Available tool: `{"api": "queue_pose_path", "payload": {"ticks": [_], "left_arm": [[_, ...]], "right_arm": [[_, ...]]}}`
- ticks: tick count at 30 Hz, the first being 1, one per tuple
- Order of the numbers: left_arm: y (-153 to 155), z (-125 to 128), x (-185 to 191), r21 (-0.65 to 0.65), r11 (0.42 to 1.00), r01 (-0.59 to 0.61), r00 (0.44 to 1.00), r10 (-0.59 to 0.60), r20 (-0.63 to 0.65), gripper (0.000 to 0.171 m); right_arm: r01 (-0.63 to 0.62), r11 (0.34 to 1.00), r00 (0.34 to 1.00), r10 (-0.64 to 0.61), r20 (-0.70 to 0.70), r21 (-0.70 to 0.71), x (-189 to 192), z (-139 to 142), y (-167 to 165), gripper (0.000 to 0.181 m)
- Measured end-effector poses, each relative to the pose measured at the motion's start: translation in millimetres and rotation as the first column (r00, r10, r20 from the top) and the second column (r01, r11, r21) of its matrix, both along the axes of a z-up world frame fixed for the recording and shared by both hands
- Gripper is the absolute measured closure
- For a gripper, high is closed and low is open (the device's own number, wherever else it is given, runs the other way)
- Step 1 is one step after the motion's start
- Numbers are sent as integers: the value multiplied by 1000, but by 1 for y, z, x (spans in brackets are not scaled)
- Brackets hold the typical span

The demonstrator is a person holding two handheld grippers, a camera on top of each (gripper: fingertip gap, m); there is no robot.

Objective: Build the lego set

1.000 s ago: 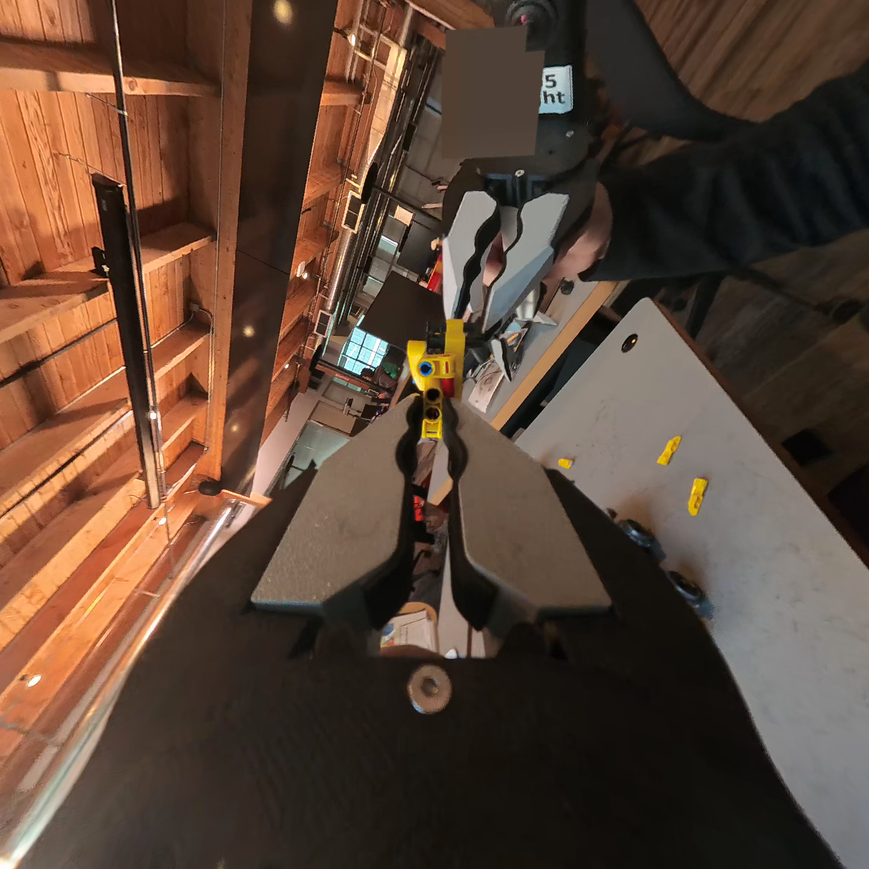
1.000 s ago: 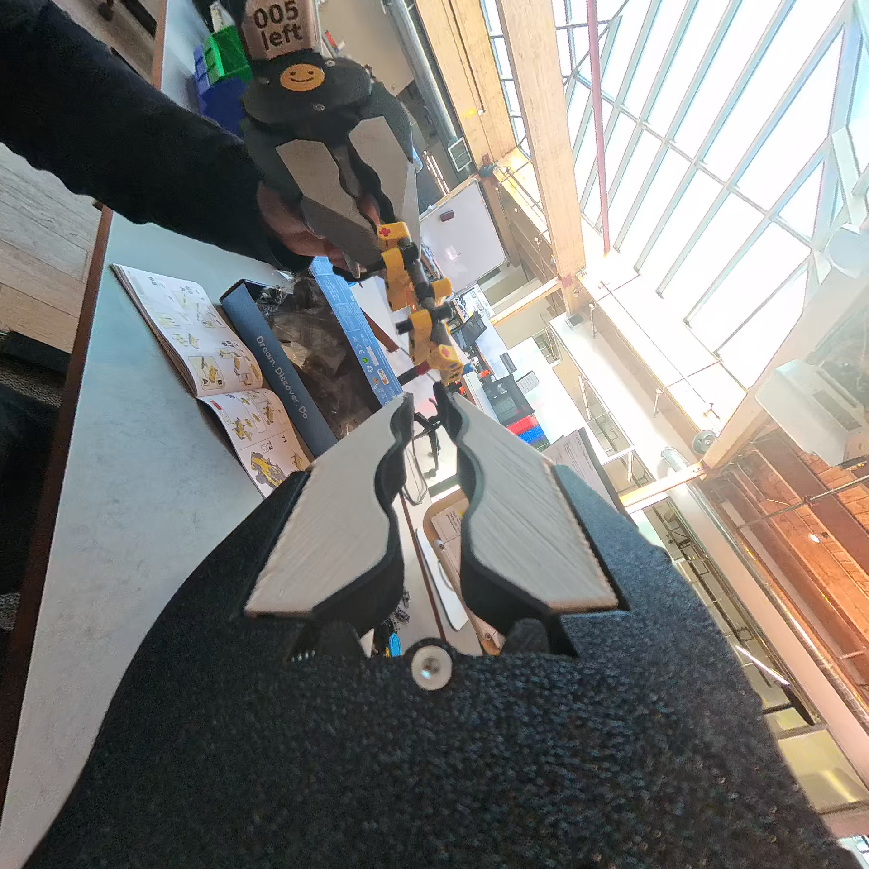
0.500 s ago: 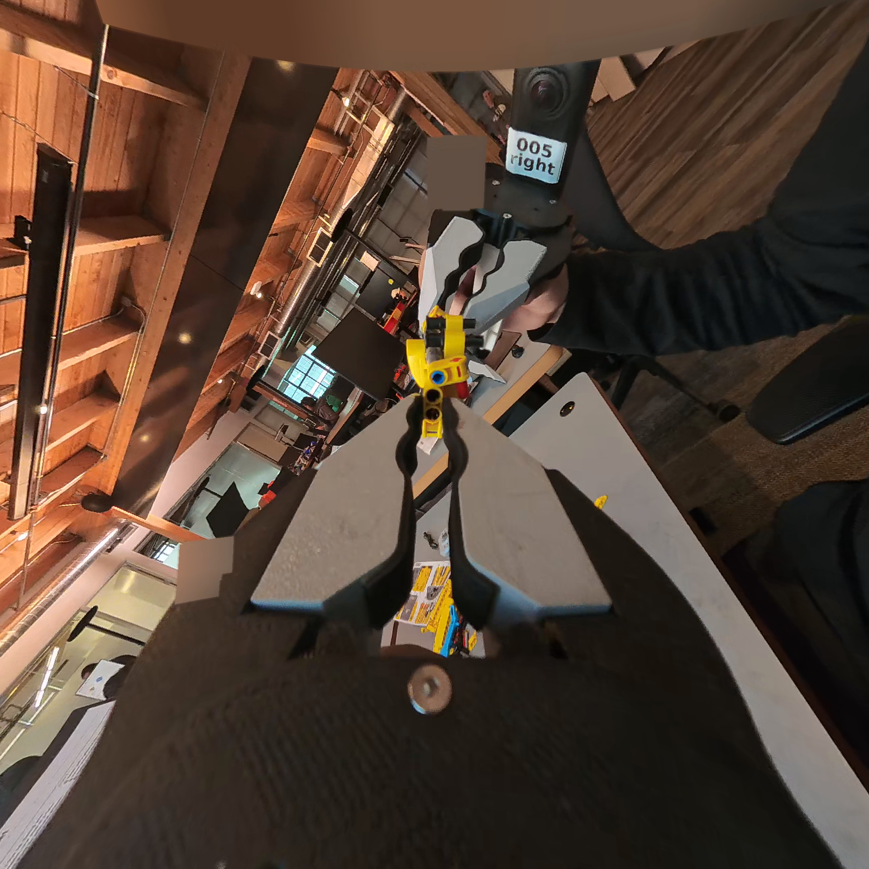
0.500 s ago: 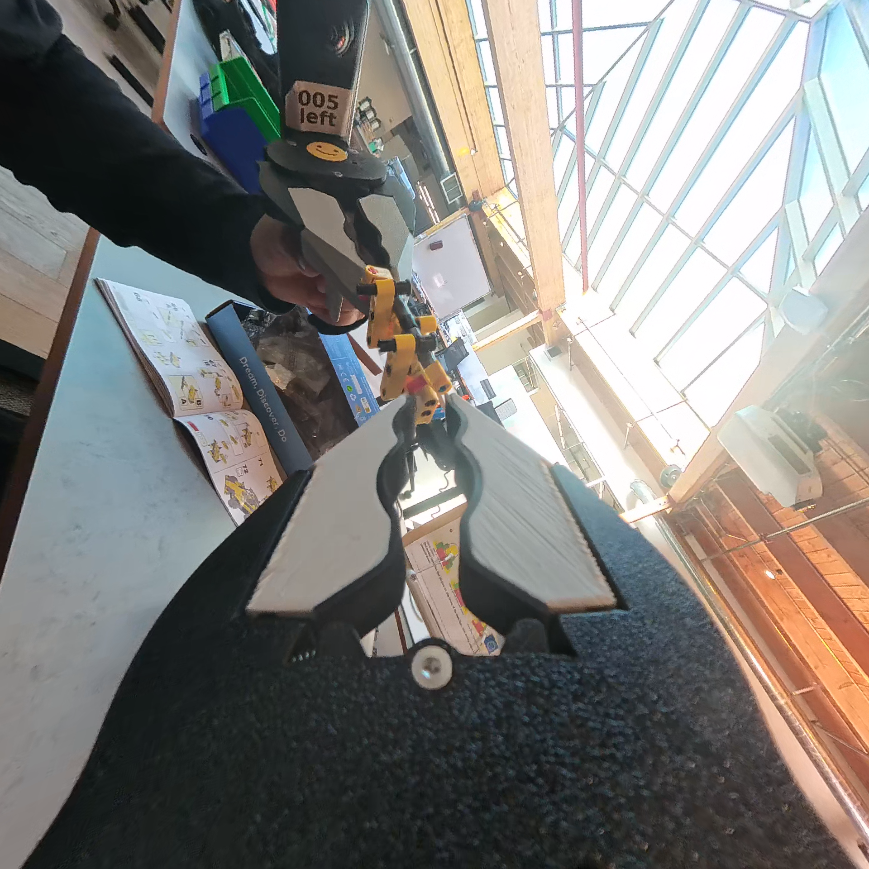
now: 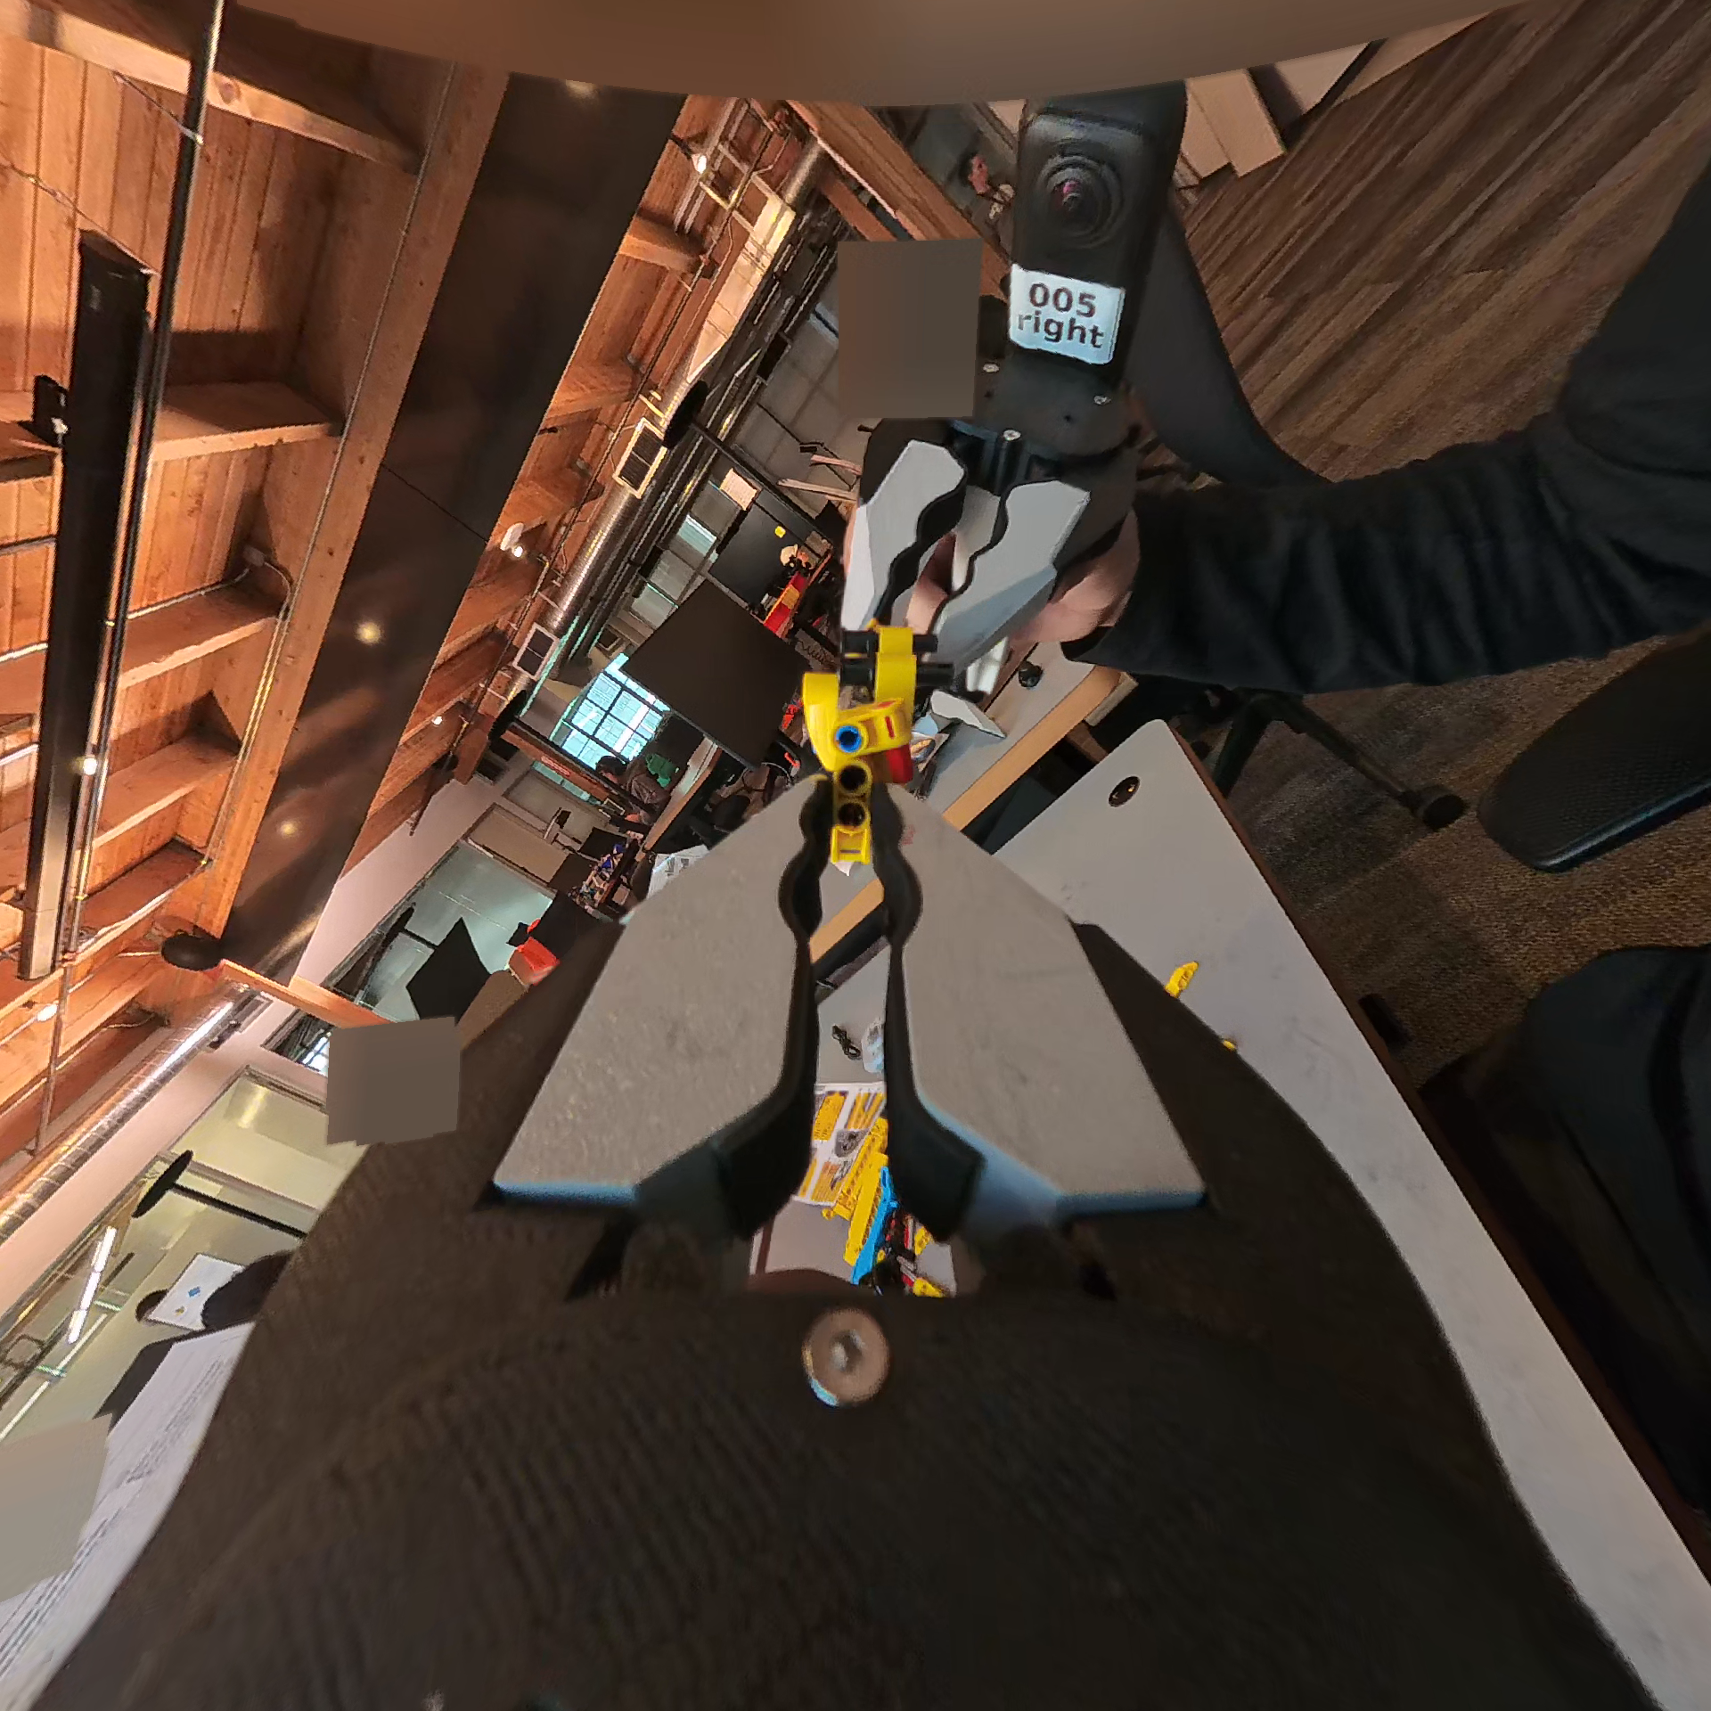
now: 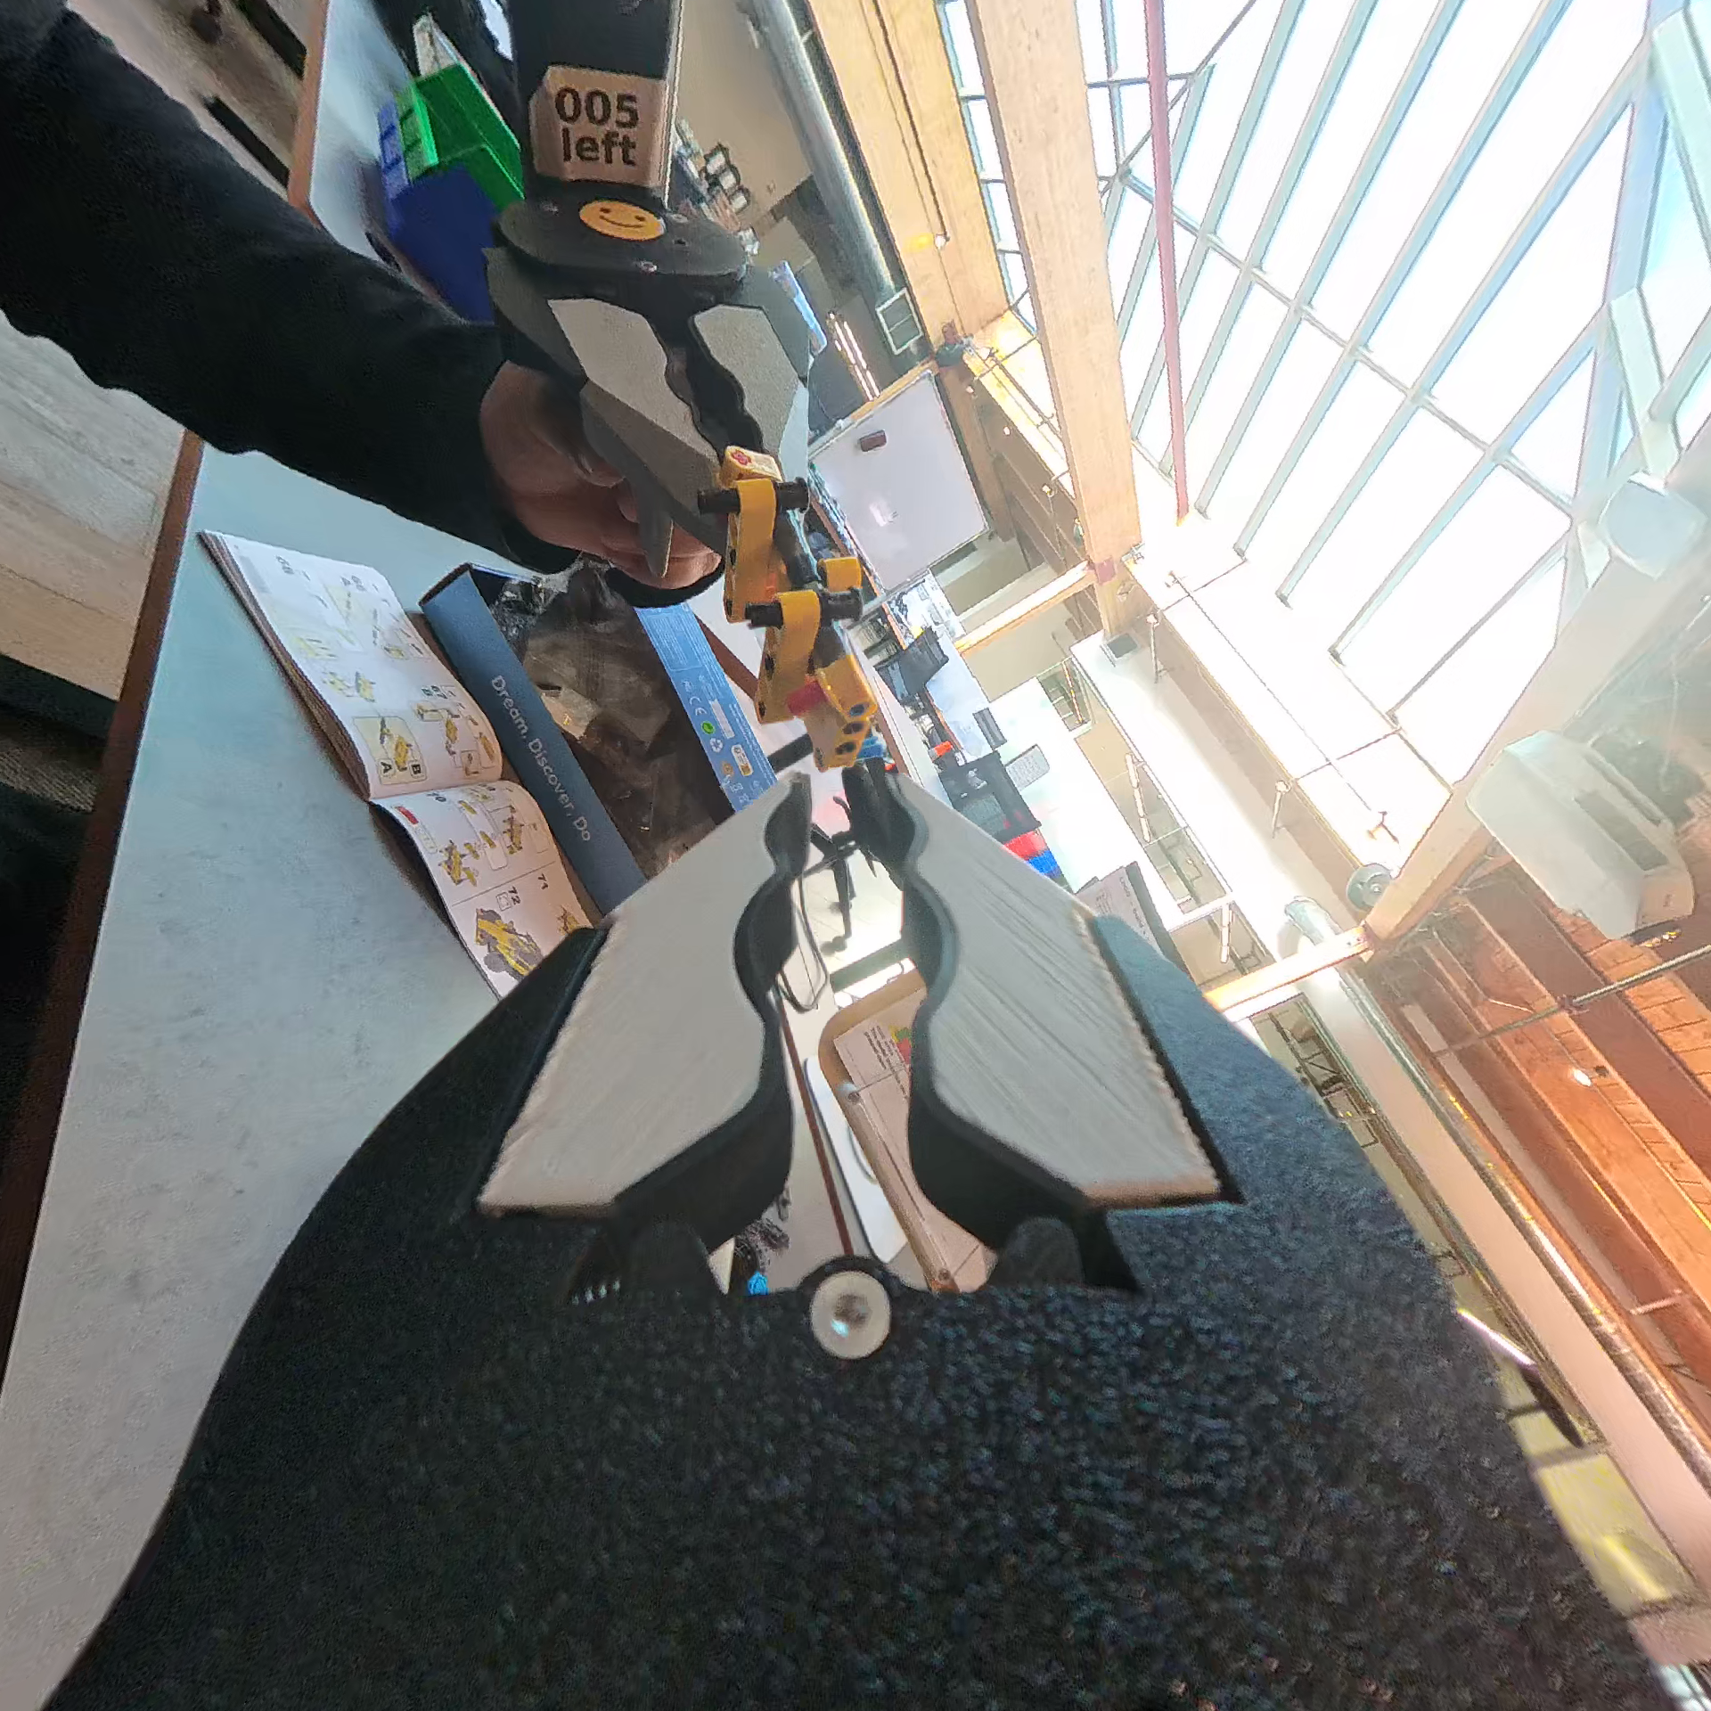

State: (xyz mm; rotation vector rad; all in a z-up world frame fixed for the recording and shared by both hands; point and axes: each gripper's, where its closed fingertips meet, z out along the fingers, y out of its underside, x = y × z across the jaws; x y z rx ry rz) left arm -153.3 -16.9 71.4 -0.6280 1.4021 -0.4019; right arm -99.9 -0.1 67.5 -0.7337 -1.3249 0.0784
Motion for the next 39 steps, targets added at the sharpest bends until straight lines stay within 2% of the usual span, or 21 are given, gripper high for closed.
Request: {"api": "queue_pose_path", "payload": {"ticks": [2, 7, 10, 13, 17, 20, 22, 24, 26, 28, 30, 32, 33, 35, 39], "left_arm": [[4, 0, 0, -35, 999, -14, 1000, 14, -1, 168], [29, 4, 1, -253, 964, -86, 996, 92, 11, 168], [51, -10, -3, -377, 916, -134, 989, 146, 5, 167], [79, -47, -14, -441, 866, -234, 968, 249, -24, 168], [108, -126, -34, -477, 778, -410, 908, 398, -130, 168], [118, -195, -49, -355, 740, -571, 820, 500, -278, 168], [117, -232, -54, -251, 727, -639, 756, 536, -376, 167], [114, -256, -57, -120, 710, -693, 676, 583, -450, 168], [114, -269, -60, 14, 697, -716, 604, 630, -488, 168], [112, -282, -58, 40, 691, -722, 571, 628, -529, 167], [106, -294, -54, -14, 700, -714, 583, 583, -567, 164], [101, -303, -51, -125, 686, -716, 607, 525, -596, 143], [99, -307, -52, -185, 661, -727, 613, 505, -608, 129], [95, -310, -55, -313, 601, -735, 639, 462, -615, 115], [89, -294, -65, -533, 503, -680, 733, 435, -523, 108]], "right_arm": [[-8, 1000, 1000, 8, -3, -9, 0, 0, -1, 166], [-17, 999, 1000, 17, 8, -50, -1, -3, -2, 164], [-11, 995, 1000, 10, -1, -103, 3, -11, 4, 164], [47, 987, 999, -48, -2, -154, 16, -30, 19, 162], [120, 960, 992, -125, -1, -252, 43, -65, 39, 162], [167, 932, 985, -174, 5, -320, 63, -90, 49, 162], [192, 913, 979, -201, 12, -359, 72, -104, 54, 163], [217, 898, 974, -227, 21, -383, 80, -117, 58, 163], [240, 888, 968, -247, 32, -392, 84, -126, 61, 163], [243, 886, 967, -253, 29, -395, 86, -129, 62, 162], [242, 881, 968, -249, 36, -407, 85, -132, 63, 163], [244, 875, 967, -252, 37, -417, 86, -134, 66, 162], [239, 873, 968, -248, 34, -425, 85, -135, 66, 163], [231, 859, 971, -235, 49, -456, 85, -143, 67, 165], [269, 798, 960, -266, 85, -539, 93, -168, 83, 170]]}}
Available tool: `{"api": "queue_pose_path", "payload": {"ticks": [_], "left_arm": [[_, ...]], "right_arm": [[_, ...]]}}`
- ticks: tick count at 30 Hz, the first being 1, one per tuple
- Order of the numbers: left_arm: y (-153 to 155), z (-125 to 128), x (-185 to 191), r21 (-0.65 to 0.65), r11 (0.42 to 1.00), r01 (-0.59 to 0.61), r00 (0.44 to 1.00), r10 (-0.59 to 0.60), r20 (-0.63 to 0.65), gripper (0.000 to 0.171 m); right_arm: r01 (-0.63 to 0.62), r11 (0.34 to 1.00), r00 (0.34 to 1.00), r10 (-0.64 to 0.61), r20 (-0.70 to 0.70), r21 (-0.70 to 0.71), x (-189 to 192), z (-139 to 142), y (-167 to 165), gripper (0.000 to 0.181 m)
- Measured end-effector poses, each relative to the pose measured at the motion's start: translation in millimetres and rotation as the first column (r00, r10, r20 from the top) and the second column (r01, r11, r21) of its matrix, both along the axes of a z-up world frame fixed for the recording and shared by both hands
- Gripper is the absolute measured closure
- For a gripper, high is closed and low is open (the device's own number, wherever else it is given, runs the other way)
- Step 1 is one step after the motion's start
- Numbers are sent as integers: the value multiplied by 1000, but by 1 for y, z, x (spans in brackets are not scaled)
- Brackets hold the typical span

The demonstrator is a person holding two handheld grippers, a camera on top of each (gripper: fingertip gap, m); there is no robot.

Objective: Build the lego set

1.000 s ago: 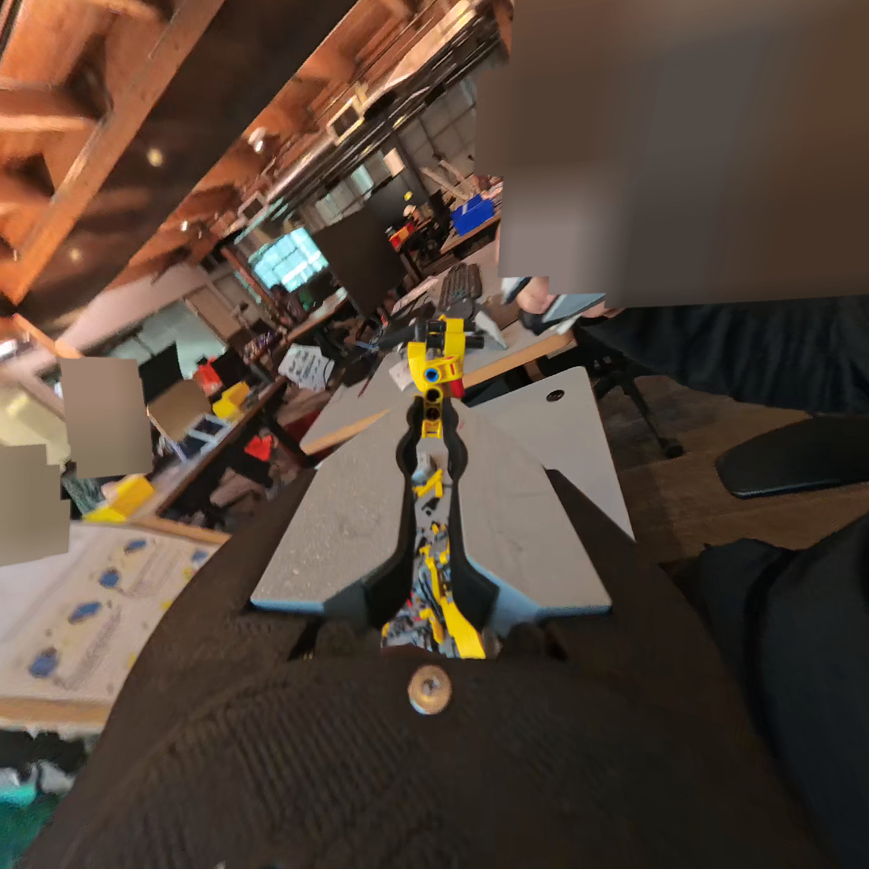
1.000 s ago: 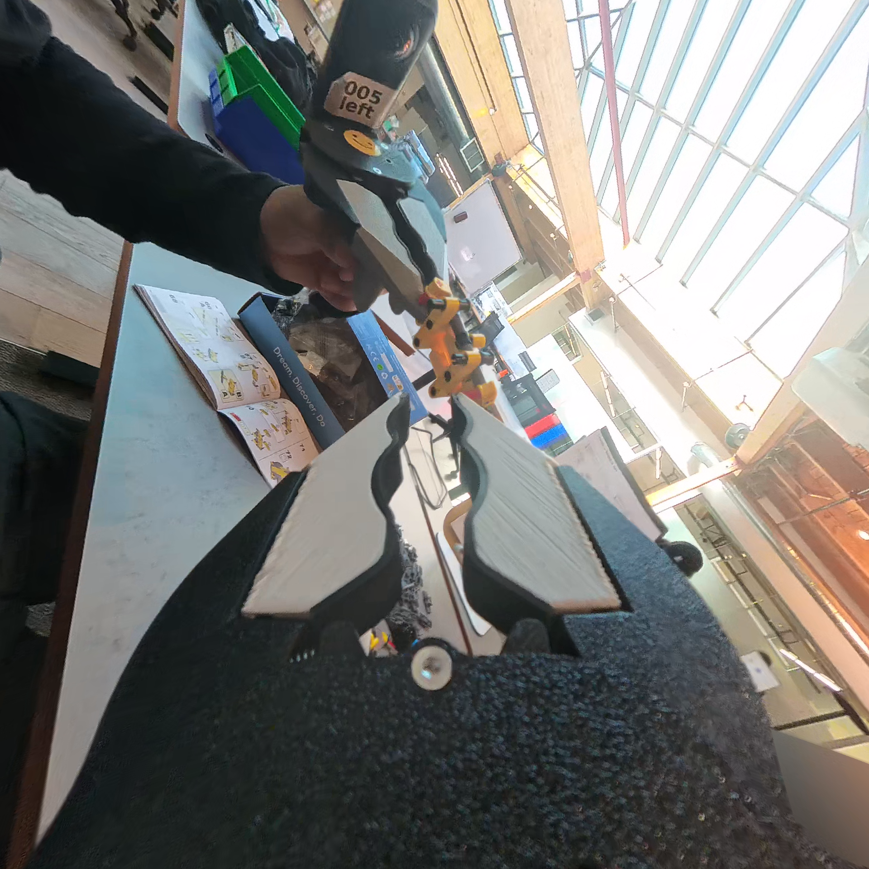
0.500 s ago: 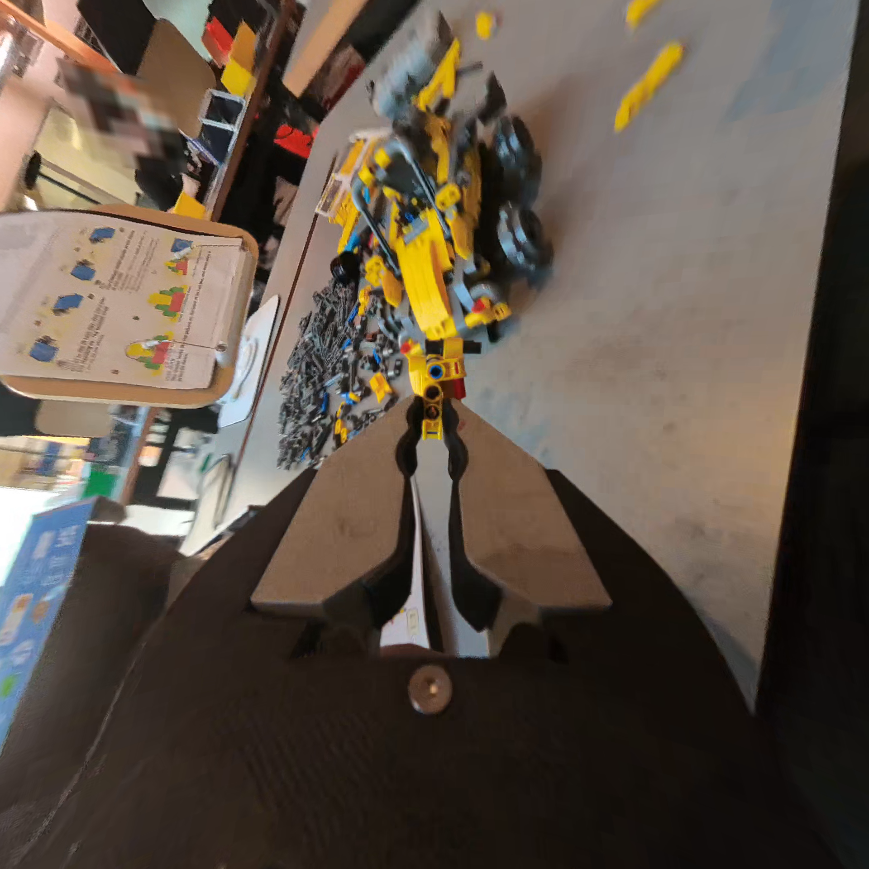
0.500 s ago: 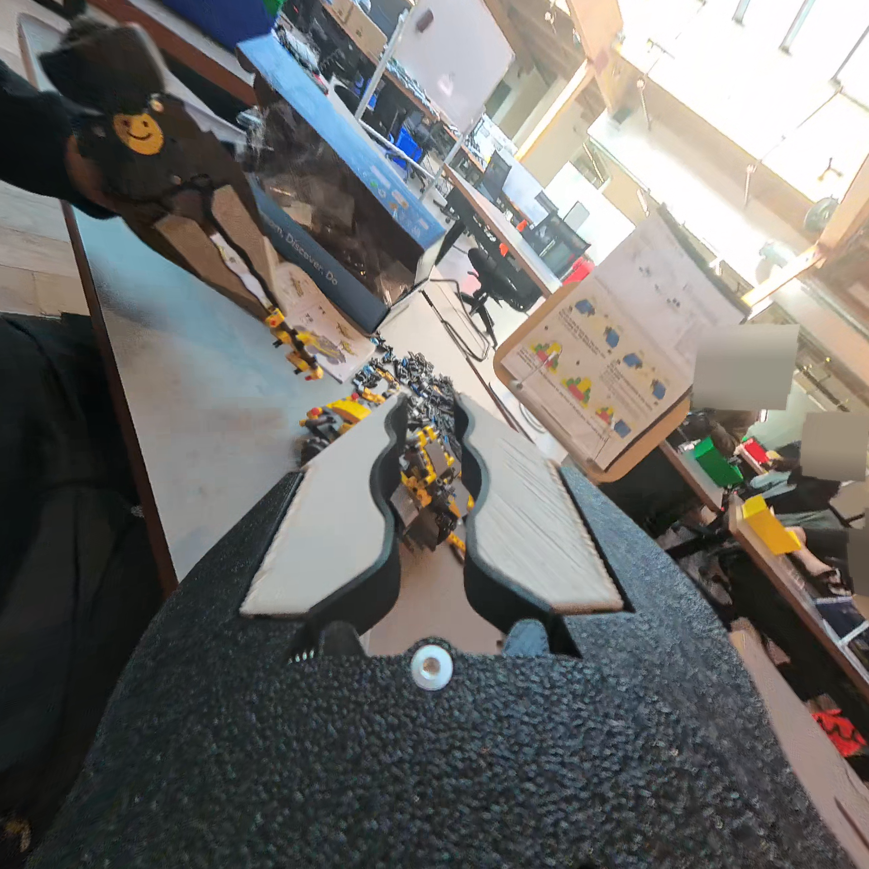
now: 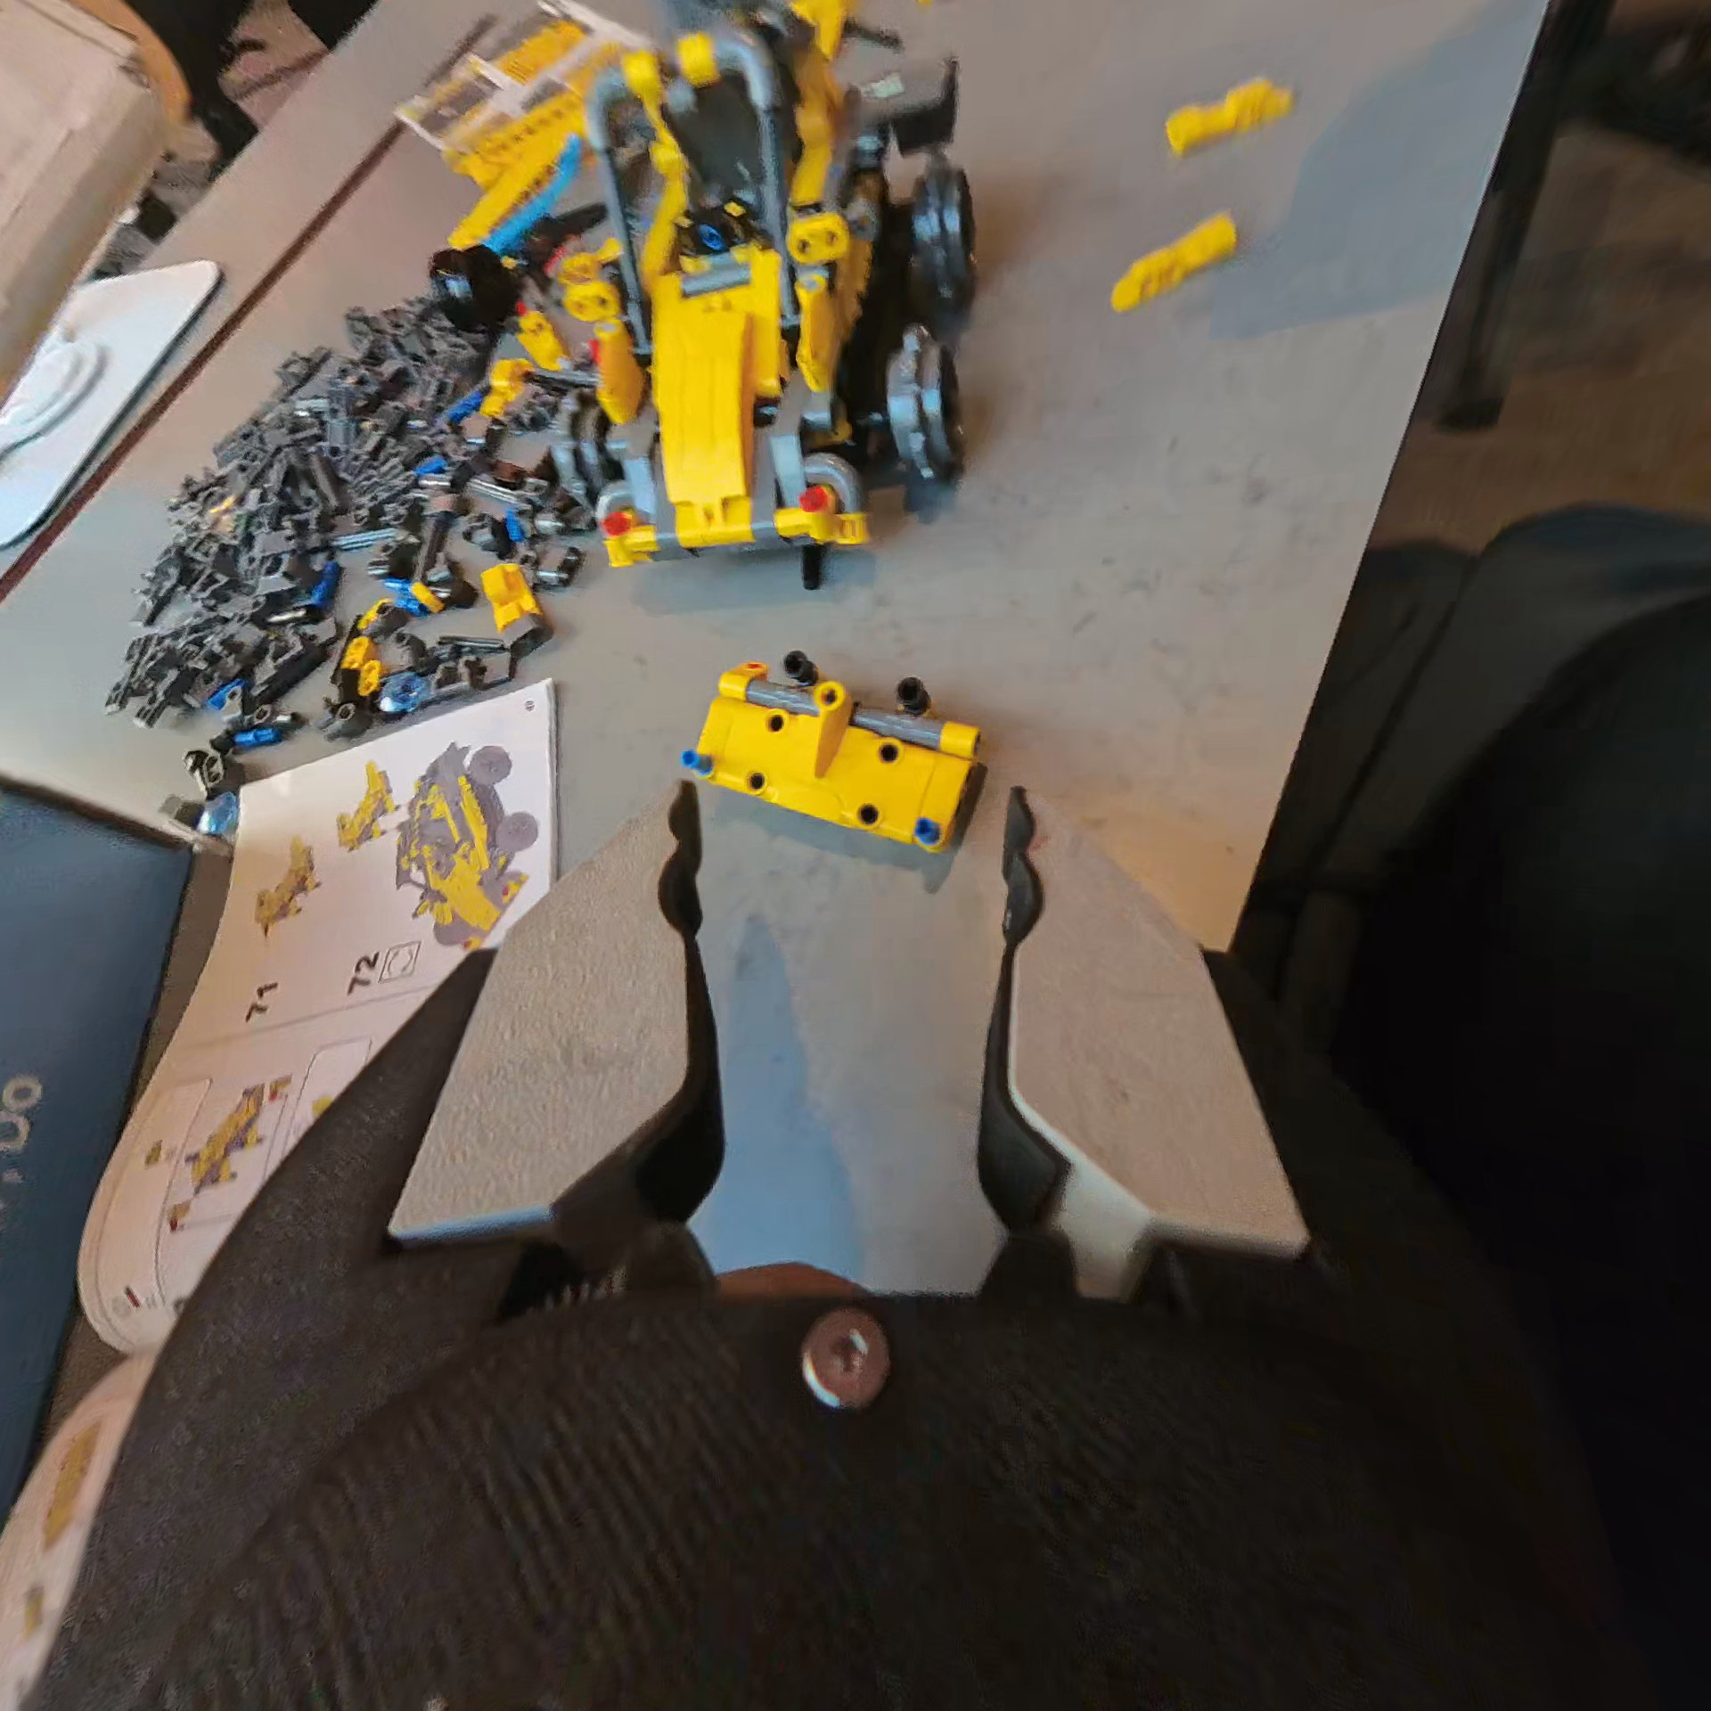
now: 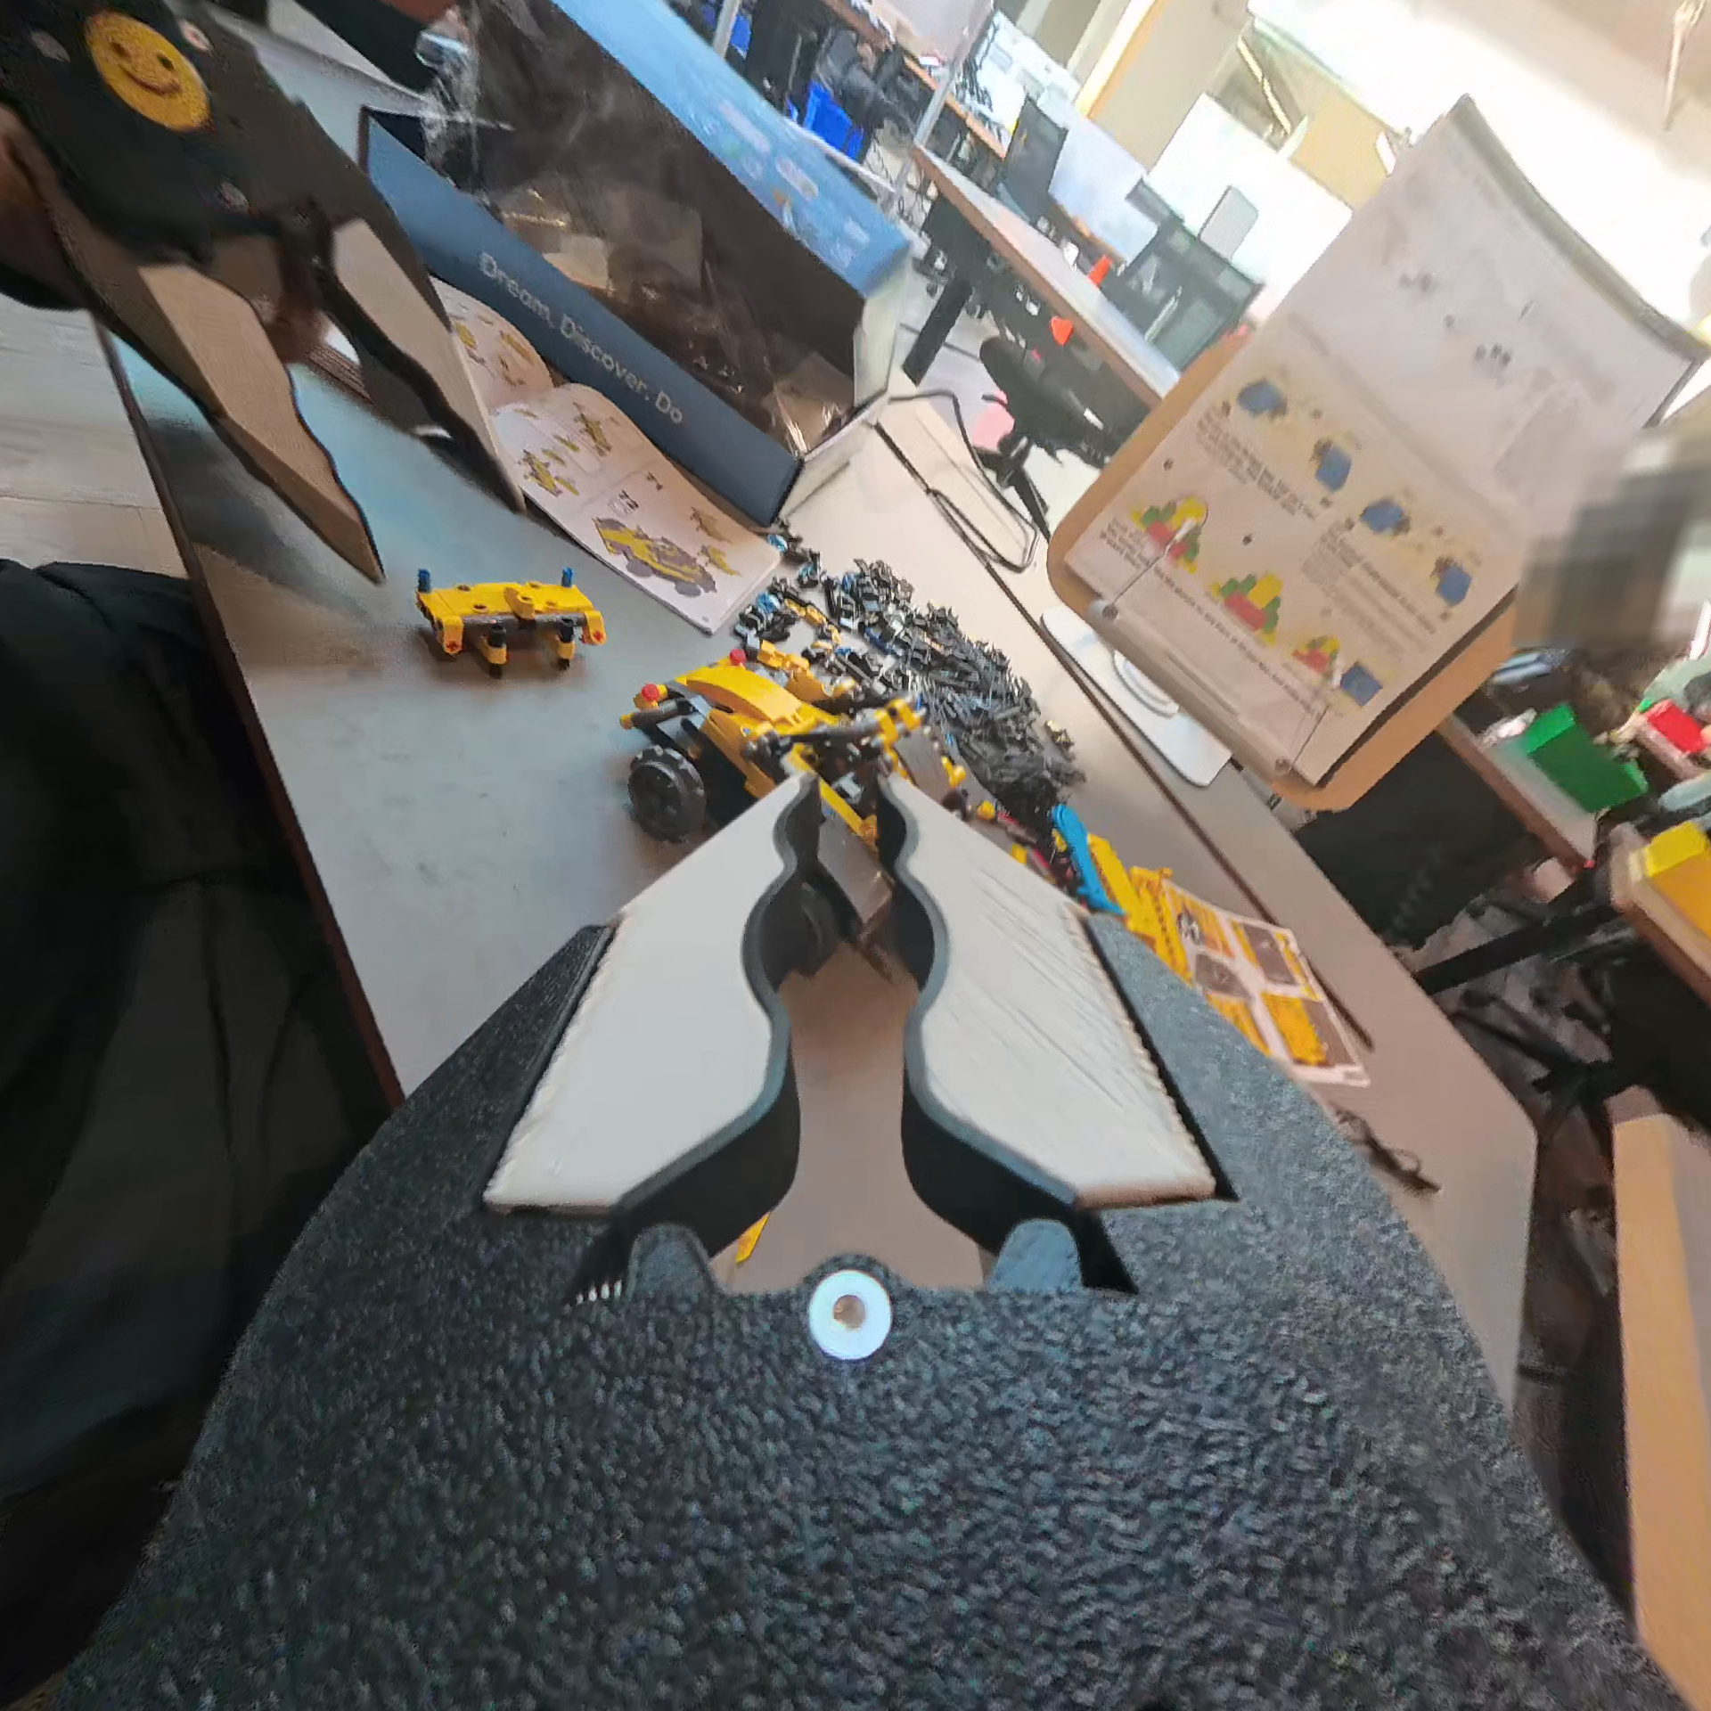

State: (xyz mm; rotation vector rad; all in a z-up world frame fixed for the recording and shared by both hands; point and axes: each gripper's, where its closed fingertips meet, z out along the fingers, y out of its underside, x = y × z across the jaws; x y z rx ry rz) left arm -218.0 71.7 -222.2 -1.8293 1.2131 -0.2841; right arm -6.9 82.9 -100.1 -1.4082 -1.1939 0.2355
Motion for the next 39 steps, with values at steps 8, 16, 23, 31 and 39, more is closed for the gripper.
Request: {"api": "queue_pose_path", "payload": {"ticks": [8, 16, 23, 31, 39], "left_arm": [[23, 15, -36, 55, 987, -152, 972, 139, 187, 102], [28, 21, -35, 62, 992, -111, 964, 93, 250, 111], [25, 27, -35, 25, 997, -71, 943, 59, 328, 116], [16, 26, -29, 107, 994, -30, 963, 0, 269, 170], [0, 39, -31, 146, 989, -24, 939, -28, 344, 165]], "right_arm": [[120, 976, 987, -137, -87, -184, 27, -46, 51, 165], [136, 951, 955, -201, -220, -279, 43, -77, 92, 160], [164, 956, 951, -219, -219, -242, 45, -84, 108, 158], [187, 966, 944, -227, -240, -178, 49, -78, 105, 179], [112, 965, 929, -186, -321, -237, 50, -71, 88, 181]]}}
